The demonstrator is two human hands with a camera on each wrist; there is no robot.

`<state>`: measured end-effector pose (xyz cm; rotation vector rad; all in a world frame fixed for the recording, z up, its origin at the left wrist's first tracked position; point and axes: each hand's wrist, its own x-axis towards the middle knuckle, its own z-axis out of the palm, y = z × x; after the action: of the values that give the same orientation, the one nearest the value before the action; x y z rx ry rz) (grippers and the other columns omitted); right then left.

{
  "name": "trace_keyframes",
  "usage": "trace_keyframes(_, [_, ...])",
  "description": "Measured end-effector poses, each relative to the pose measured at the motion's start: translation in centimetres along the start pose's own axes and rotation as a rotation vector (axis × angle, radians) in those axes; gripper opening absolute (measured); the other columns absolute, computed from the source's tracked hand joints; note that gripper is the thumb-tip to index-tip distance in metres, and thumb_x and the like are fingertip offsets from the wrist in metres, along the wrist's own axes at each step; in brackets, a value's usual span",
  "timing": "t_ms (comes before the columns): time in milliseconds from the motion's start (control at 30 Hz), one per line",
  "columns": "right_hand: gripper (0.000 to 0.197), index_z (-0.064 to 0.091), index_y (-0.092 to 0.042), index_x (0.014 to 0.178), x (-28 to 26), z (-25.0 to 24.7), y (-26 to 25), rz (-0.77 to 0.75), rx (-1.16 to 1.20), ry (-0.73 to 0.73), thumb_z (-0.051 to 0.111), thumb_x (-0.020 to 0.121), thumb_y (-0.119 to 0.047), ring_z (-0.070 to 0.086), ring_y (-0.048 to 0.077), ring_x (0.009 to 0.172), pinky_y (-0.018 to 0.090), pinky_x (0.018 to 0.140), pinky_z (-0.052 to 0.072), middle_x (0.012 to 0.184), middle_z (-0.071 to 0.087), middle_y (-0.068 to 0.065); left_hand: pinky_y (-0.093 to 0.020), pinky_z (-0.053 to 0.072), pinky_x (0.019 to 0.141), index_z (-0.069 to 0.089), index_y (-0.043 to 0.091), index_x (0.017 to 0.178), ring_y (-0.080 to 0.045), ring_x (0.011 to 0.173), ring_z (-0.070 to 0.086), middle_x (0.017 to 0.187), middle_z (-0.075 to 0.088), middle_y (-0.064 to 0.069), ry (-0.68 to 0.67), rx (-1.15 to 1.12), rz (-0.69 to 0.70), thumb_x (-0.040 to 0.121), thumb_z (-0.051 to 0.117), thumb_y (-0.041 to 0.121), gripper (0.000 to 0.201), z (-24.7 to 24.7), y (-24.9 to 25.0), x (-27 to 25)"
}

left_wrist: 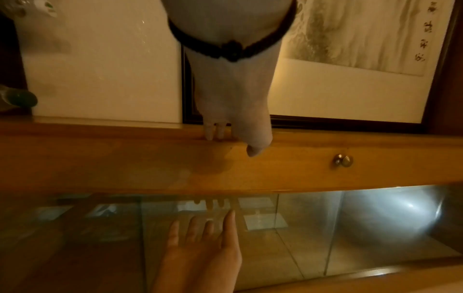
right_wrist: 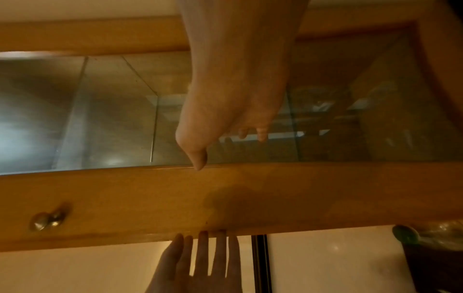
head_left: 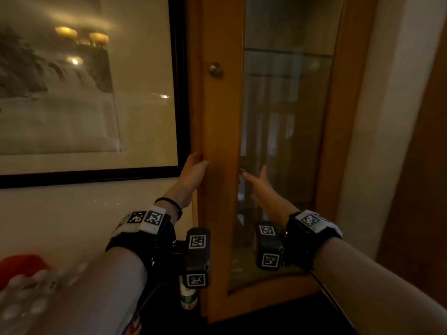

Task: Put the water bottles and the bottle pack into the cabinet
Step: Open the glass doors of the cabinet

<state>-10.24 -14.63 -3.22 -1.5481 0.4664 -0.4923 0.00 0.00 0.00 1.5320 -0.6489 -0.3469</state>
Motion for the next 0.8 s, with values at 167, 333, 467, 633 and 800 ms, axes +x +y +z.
trace_keyframes(167, [0.101,-0.008,-0.040,0.149,2.7,1.0,1.3,-0.061,-0.028,0.004,0.063,0.079,-0.053,0.011,0.029,0.148,0.059,0.116,0.020,0.163,0.001,-0.001,-0.041,0.043,0.096,0.028,0.027,0.150,-0.026,0.126,0.049,0.147,0.045,0.000,0.138,-0.072,0.015,0.100,0.043,0.031,0.053,2.3,-1.4,1.3])
trace_keyframes(333, [0.080,0.006,-0.034,0.152,3.6,1.6,3.2,-0.087,-0.031,0.044,0.058,0.091,-0.039,0.016,0.030,0.146,0.052,0.116,0.028,0.160,-0.003,0.000,-0.029,0.040,0.077,0.032,0.024,0.145,-0.010,0.093,0.052,0.125,0.050,0.004,0.217,-0.101,-0.015,0.102,0.040,0.032,0.045,3.3,-1.7,1.2])
trace_keyframes(467, [0.071,0.017,-0.030,0.150,2.8,2.0,4.2,-0.109,-0.012,0.055,0.058,0.092,-0.036,0.023,0.028,0.142,0.047,0.114,0.032,0.156,0.004,-0.001,-0.026,0.040,0.068,0.038,0.027,0.133,-0.005,0.089,0.052,0.108,0.055,0.011,0.255,-0.085,-0.029,0.101,0.042,0.030,0.033,3.4,-2.2,0.9])
trace_keyframes(633, [0.074,0.021,-0.030,0.147,1.3,2.2,4.8,-0.130,-0.054,0.098,0.064,0.088,-0.036,0.030,0.027,0.136,0.047,0.112,0.035,0.149,0.016,0.004,-0.024,0.038,0.064,0.043,0.024,0.122,-0.007,0.087,0.052,0.099,0.053,0.011,0.283,-0.128,0.000,0.100,0.044,0.031,0.024,4.4,-2.4,-0.5])
trace_keyframes(800, [0.082,0.022,-0.034,0.145,-1.5,1.9,5.1,-0.156,-0.047,0.111,0.070,0.079,-0.040,0.037,0.025,0.131,0.049,0.108,0.041,0.145,0.023,0.004,-0.004,0.044,0.056,0.048,0.007,0.129,0.001,0.087,0.052,0.101,0.053,0.009,0.288,-0.032,0.095,0.101,0.045,0.031,0.037,4.5,-2.9,-2.7])
